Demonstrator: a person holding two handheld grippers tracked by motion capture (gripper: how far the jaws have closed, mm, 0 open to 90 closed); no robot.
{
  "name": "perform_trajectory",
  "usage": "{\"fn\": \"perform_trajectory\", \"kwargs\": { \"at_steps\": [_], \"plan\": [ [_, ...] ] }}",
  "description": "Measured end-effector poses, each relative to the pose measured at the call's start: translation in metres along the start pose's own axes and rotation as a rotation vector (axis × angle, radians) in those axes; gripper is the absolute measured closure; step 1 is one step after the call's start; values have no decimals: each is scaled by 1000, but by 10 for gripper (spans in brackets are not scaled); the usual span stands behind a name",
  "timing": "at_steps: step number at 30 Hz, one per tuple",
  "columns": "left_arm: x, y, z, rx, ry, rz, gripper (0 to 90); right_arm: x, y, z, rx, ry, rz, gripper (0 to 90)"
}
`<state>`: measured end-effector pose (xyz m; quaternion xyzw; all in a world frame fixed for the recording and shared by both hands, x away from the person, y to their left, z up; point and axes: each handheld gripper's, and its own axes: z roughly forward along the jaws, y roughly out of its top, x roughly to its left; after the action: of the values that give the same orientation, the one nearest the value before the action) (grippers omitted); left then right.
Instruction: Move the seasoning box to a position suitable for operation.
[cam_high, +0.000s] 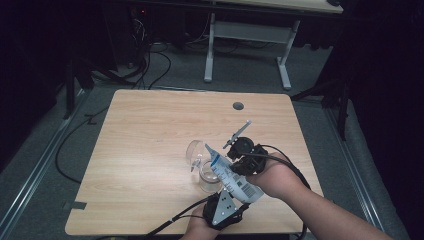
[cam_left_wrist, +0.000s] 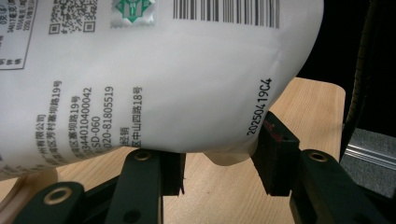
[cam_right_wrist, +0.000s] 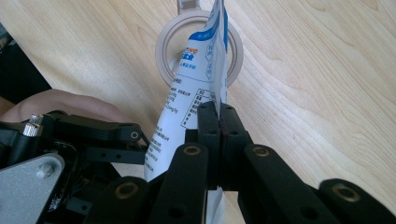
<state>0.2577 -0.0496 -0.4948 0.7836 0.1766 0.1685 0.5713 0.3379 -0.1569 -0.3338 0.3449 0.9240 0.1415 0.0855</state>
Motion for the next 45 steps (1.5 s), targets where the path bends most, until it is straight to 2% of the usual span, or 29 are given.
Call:
{"fn": "perform_trajectory", "kwargs": {
  "at_steps": [7,10,45],
  "plan": [
    [1,5,2,-12,0,-8,589,-2,2,-4,-2,-8,-1,900],
    [1,5,2,-8,4,0,589,-2,3,-4,3,-10,-5,900],
    [2,8,-1,-25,-3,-13,588,0,8,-4,-5,-9,-17,900]
  ]
}}
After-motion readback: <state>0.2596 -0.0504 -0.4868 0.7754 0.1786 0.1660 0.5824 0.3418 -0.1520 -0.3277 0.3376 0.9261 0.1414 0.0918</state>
